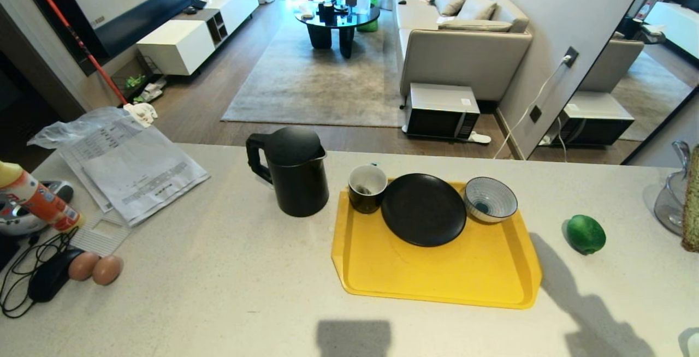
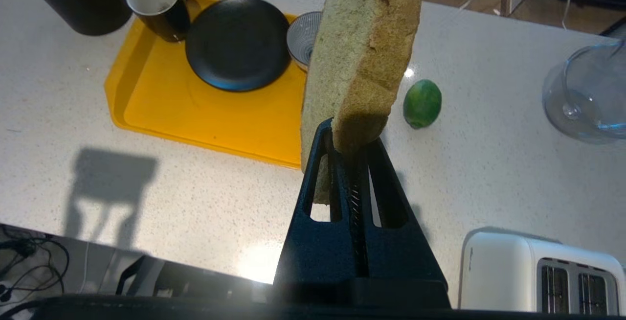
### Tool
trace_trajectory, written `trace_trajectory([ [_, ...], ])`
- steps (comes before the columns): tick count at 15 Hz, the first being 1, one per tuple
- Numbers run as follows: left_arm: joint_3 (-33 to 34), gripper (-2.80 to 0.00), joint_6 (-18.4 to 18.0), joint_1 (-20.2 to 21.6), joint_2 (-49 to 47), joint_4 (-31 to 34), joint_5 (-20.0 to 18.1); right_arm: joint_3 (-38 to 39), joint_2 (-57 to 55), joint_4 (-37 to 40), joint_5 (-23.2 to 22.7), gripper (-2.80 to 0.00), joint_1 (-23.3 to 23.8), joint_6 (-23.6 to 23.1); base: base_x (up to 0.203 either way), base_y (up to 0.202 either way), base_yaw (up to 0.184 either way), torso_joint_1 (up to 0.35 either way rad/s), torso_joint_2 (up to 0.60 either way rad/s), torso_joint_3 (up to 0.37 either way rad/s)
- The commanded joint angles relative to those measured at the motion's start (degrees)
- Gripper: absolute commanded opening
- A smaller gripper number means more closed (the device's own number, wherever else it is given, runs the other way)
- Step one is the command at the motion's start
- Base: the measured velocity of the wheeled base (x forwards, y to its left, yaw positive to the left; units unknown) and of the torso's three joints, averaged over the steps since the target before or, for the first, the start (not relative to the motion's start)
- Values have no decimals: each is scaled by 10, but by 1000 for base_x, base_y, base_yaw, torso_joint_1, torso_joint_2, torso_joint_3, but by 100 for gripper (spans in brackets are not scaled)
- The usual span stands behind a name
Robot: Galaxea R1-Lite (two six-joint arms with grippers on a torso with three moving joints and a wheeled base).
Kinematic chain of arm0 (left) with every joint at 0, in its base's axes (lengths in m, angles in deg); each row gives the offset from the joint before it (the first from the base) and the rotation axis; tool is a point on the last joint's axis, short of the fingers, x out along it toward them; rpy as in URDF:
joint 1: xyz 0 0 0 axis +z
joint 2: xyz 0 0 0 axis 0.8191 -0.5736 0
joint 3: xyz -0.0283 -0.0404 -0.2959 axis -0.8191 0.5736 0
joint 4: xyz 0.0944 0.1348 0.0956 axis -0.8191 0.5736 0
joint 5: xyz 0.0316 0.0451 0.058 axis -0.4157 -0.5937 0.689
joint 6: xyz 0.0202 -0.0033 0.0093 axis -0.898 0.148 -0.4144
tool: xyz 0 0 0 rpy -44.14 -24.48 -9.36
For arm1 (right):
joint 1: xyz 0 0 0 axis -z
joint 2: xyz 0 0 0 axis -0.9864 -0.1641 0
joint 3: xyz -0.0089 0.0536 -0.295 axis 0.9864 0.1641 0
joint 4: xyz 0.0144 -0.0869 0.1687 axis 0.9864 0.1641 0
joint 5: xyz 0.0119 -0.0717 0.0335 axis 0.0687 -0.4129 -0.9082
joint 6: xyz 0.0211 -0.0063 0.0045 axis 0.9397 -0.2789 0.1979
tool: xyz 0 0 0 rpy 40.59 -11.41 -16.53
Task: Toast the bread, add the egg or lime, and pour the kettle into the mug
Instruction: Put the bread slices in the toaster
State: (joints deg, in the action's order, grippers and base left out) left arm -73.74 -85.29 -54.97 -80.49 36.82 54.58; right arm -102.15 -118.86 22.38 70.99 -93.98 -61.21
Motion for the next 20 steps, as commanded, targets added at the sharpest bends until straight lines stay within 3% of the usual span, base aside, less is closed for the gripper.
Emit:
trace_trajectory([
  [1, 10, -280, 0, 1, 1, -1, 1, 0, 1, 1, -2, -280, 0, 0, 0, 0, 0, 0, 0, 0],
  [20, 10, -280, 0, 1, 1, -1, 1, -2, 2, 4, -3, -280, -2, -3, 1, 9, -166, 3, 4, 2],
])
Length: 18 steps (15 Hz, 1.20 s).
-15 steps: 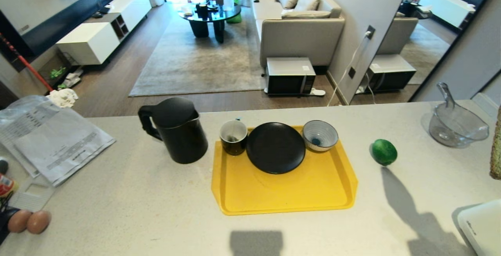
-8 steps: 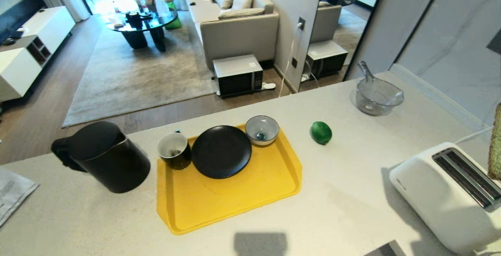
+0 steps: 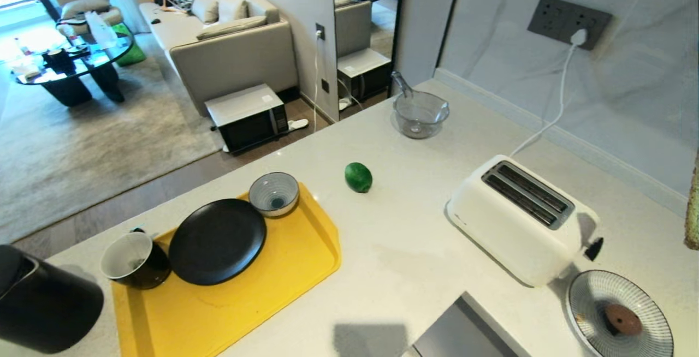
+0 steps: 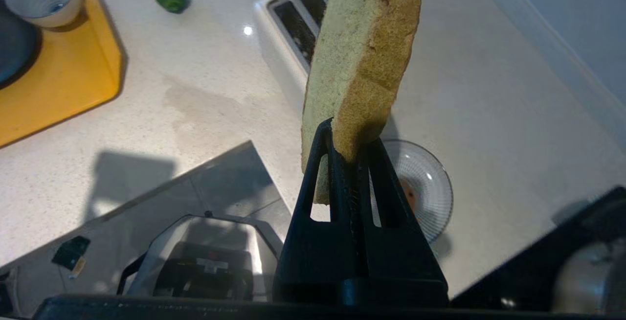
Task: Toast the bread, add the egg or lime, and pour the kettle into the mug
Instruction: Put the bread slices in the toaster
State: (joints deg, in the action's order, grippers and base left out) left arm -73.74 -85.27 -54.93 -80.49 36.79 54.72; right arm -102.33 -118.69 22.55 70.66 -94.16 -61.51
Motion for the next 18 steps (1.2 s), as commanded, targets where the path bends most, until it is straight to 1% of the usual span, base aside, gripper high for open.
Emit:
trace_trajectory([
  [1, 10, -280, 0, 0, 1, 0, 0, -1, 0, 2, 0, -280, 0, 0, 0, 8, -155, 1, -1, 6],
  [3, 10, -280, 0, 0, 1, 1, 0, -2, -1, 2, -1, -280, 0, 0, 2, 3, -100, 5, -1, 2],
  [7, 10, -280, 0, 0, 1, 0, 0, -17, -29, 0, -2, -280, -1, -4, 0, 0, 0, 0, 0, 0],
  [11, 10, -280, 0, 0, 1, 0, 0, -58, -125, -2, 0, -280, -1, -54, 0, 0, 0, 0, 0, 0],
  [13, 10, -280, 0, 0, 1, 0, 0, -85, -185, -3, 0, -280, 7, -99, 0, 0, 0, 0, 0, 0],
  [15, 10, -280, 0, 0, 1, 0, 0, -106, -240, -7, -9, -280, 32, -175, 0, 0, 0, 0, 0, 0],
  [16, 10, -280, 0, 0, 1, 0, 0, -113, -259, -12, -30, -280, 60, -214, 0, 0, 0, 0, 0, 0],
  [18, 10, -280, 0, 0, 1, 0, 0, -125, -305, -42, -93, -280, 134, -303, 0, 0, 0, 0, 0, 0],
])
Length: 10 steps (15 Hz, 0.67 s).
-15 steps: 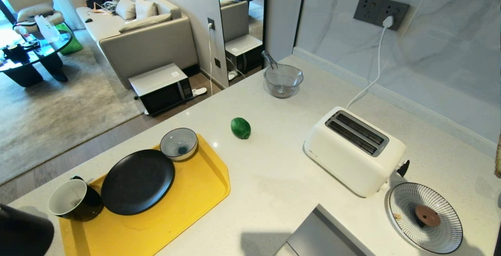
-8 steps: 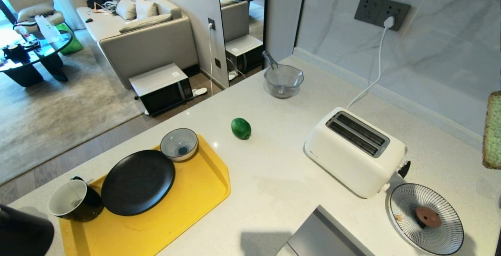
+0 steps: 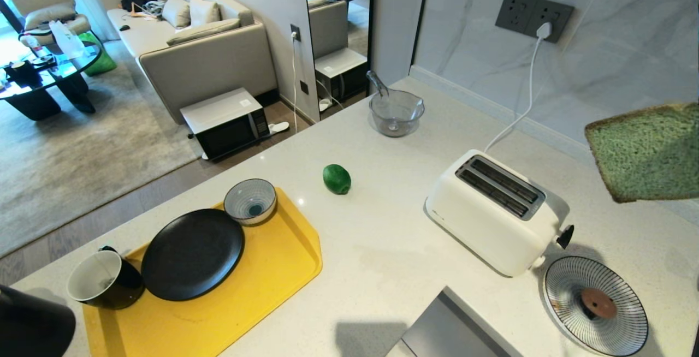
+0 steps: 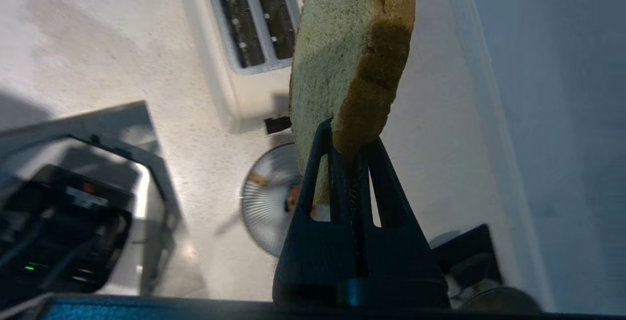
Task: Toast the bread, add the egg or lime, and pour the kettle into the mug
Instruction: Put the bread slices in the toaster
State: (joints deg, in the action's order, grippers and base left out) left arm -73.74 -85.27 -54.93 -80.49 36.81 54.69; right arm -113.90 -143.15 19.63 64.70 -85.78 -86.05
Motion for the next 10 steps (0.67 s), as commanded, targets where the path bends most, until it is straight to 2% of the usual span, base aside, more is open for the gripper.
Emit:
trace_trajectory([
  [1, 10, -280, 0, 0, 1, -1, 0, -15, -86, -35, -77, -280, 83, -95, 0, 0, 0, 0, 0, 0],
  [3, 10, -280, 0, 0, 1, -1, 0, -31, -126, -59, -157, -280, 117, -143, 0, 0, 0, 0, 0, 0],
  [5, 10, -280, 0, 0, 1, -1, 0, -46, -156, -62, -216, -280, 134, -177, 0, 0, 0, 0, 0, 0],
  [7, 10, -280, 0, 0, 1, -1, 0, -63, -179, -63, -244, -280, 136, -187, 0, 0, 0, 0, 0, 0],
  [10, 10, -280, 0, 0, 1, -1, 0, -67, -190, -63, -248, -280, 136, -172, 0, 0, 0, 0, 0, 0],
])
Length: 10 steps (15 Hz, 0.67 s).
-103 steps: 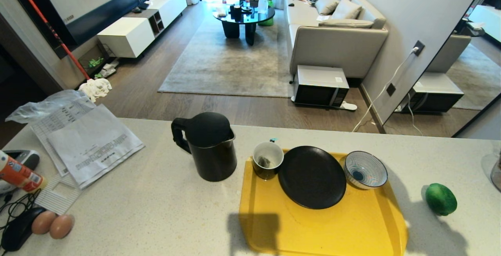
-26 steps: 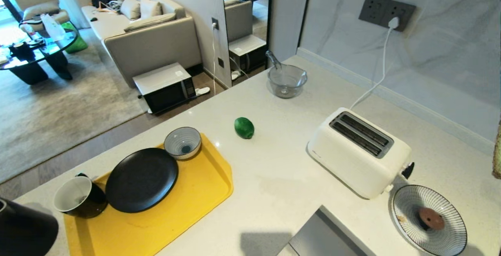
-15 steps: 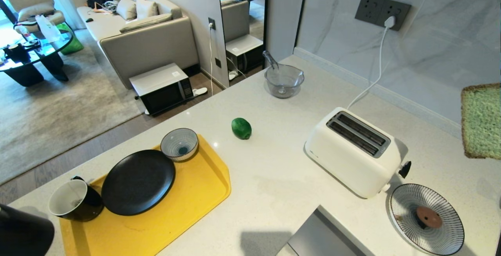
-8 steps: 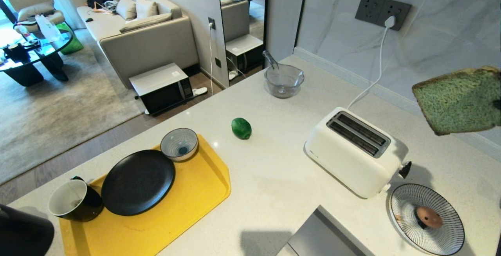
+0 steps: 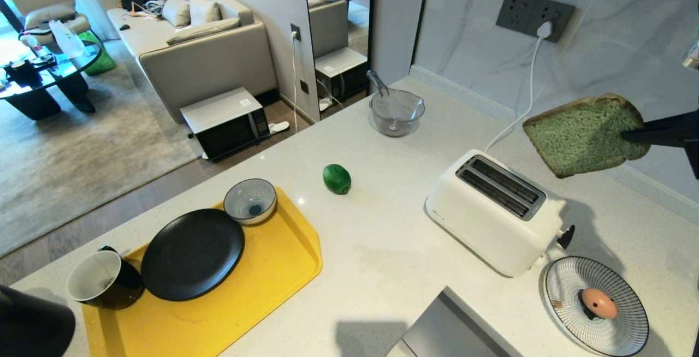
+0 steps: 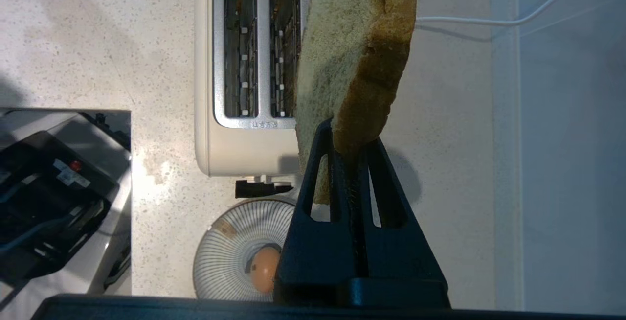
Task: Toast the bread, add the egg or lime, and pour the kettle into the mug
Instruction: Put the bread slices in the toaster
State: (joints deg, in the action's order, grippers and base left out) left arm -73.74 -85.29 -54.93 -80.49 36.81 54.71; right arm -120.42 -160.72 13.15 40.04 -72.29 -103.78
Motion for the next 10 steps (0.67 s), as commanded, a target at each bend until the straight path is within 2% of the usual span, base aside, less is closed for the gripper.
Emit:
trace_trajectory([
  [1, 10, -280, 0, 0, 1, -1, 0, -2, -13, 1, -2, -280, 2, 18, 0, 0, 0, 0, 0, 0],
  [3, 10, -280, 0, 0, 1, -1, 0, -1, 2, 0, -14, -280, 2, 46, 0, 0, 0, 0, 0, 0],
  [10, 10, -280, 0, 0, 1, -1, -1, -5, 25, 0, -14, -280, 3, 49, 0, 0, 0, 0, 0, 0],
])
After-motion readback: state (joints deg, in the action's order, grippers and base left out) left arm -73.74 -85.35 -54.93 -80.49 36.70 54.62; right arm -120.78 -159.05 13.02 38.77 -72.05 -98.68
